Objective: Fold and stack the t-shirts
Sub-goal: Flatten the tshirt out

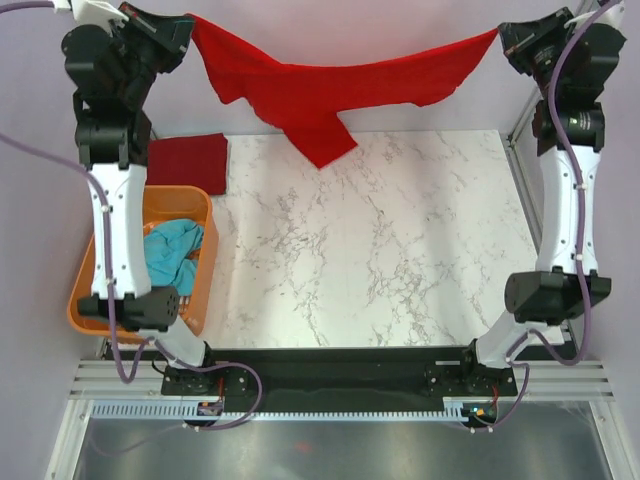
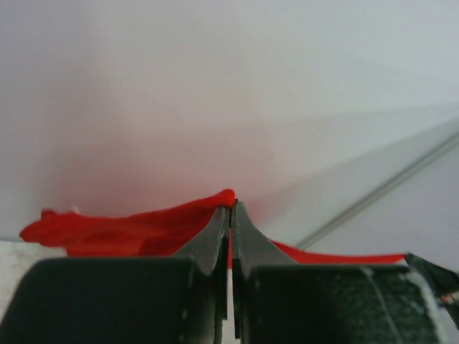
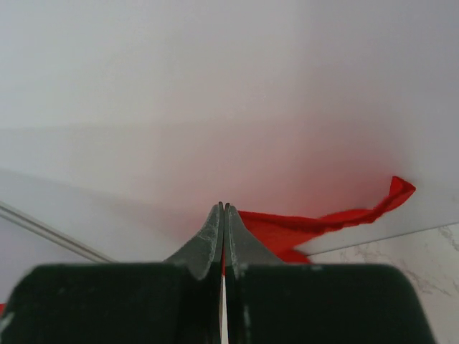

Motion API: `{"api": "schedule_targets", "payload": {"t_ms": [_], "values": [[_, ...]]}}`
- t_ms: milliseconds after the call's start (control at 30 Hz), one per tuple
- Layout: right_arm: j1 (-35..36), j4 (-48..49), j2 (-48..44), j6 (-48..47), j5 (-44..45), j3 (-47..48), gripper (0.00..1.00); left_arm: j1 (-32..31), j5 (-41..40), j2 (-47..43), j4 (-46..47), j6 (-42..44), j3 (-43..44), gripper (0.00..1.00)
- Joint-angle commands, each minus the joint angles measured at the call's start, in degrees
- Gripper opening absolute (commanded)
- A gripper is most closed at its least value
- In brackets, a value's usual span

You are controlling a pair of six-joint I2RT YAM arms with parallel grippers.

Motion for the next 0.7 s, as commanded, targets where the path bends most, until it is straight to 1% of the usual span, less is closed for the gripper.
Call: {"api": "schedule_targets", "payload": {"t_ms": [0, 33, 67, 100, 133, 167, 200, 233, 300, 333, 400, 433, 467, 533, 600, 633, 667], "values": [[-0.47, 5.04, -6.38, -3.01, 0.27, -13.26, 0.00, 0.03, 3.65, -11.06, 6.87, 0.53, -9.46, 0.02], [-0.47, 5.31, -7.53, -3.27, 0.62, -16.37, 0.00, 0.03, 4.60, -13.27, 8.53, 0.71, -12.98, 0.02], [-0.47, 5.40, -8.67, -4.06, 1.58, -19.18, 0.00, 0.03, 5.05, -15.21, 9.33, 1.06, -19.80, 0.02], [-0.47, 5.66, -11.21, -4.50, 2.37, -24.34, 0.00, 0.03, 5.40, -17.14, 10.38, 1.24, -23.17, 0.02], [-0.47, 6.01, -12.54, -5.03, 3.08, -27.00, 0.00, 0.03, 5.49, -22.12, 11.35, 1.76, -30.17, 0.02], [-0.47, 6.19, -13.60, -5.55, 3.78, -29.21, 0.00, 0.03, 5.58, -24.17, 13.53, 1.76, -33.55, 0.02], [-0.47, 5.15, -15.52, -6.69, 5.88, -33.06, 0.00, -0.23, 5.75, -26.54, 13.82, 1.42, -36.71, 0.02], [-0.56, 4.44, -16.24, -7.14, 6.68, -34.92, 0.00, -0.23, 7.24, -30.13, 13.82, 0.72, -42.49, 0.02], [-0.82, 2.25, -18.78, -8.10, 8.35, -40.79, 0.00, -0.23, 8.83, -34.28, 13.64, -0.25, -49.28, 0.02], [-0.91, 1.10, -19.58, -8.63, 9.23, -42.48, 0.00, -0.23, 9.09, -38.48, 13.38, -0.87, -56.53, 0.02], [-0.91, -2.94, -22.38, -9.34, 12.47, -47.84, 0.00, -0.32, 8.75, -42.28, 12.15, -1.31, -63.43, 0.02], [-0.91, -4.69, -23.35, -9.08, 14.58, -49.60, 0.00, -0.32, 9.09, -44.39, 11.71, -1.40, -69.47, 0.02], [-1.00, -6.71, -24.15, -8.90, 15.38, -52.93, 0.00, -0.32, 9.71, -47.45, 11.19, -1.23, -71.96, 0.02], [-1.00, -10.94, -26.52, -9.34, 17.92, -56.72, 0.00, -0.32, 11.28, -50.28, 9.08, 0.26, -77.84, 0.02], [-1.00, -14.79, -28.27, -8.99, 21.70, -61.80, 0.00, -0.32, 11.91, -53.70, 5.14, 1.41, -80.68, 0.02], [-1.00, -15.51, -28.63, -8.73, 24.50, -63.31, 0.00, -0.49, 12.17, -54.42, 3.20, 2.54, -82.52, 0.02], [-1.17, -17.00, -28.81, -8.29, 25.49, -66.03, 0.00, -1.02, 12.26, -55.21, 1.70, 3.43, -83.32, 0.02]]}}
